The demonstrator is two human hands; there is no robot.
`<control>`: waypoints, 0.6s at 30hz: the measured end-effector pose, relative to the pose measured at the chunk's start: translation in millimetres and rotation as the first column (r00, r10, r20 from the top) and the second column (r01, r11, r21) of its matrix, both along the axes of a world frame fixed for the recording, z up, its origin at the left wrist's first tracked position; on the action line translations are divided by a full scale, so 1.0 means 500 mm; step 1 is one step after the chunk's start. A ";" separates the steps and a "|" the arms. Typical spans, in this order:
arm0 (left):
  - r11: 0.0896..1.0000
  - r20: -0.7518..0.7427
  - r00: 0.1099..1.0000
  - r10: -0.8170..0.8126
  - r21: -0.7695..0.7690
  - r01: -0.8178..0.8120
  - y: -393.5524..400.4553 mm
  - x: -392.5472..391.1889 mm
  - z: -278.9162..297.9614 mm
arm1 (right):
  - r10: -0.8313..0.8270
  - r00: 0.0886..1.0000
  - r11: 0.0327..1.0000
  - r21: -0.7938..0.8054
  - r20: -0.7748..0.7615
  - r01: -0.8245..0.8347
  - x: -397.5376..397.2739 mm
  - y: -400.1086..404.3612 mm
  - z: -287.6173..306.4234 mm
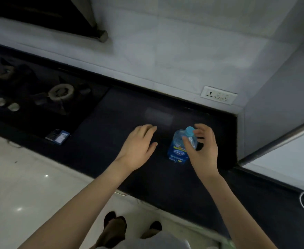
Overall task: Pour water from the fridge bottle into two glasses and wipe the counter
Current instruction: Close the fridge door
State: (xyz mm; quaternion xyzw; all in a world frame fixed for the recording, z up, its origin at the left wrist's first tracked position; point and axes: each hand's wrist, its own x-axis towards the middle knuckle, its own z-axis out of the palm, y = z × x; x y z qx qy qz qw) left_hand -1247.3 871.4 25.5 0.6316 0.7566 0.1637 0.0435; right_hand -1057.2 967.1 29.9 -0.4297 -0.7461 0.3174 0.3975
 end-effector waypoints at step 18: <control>0.646 -0.099 0.640 0.762 0.046 -0.762 -0.782 -0.206 0.041 | 0.661 0.507 0.530 0.134 0.554 -0.837 -0.487 -0.520 0.007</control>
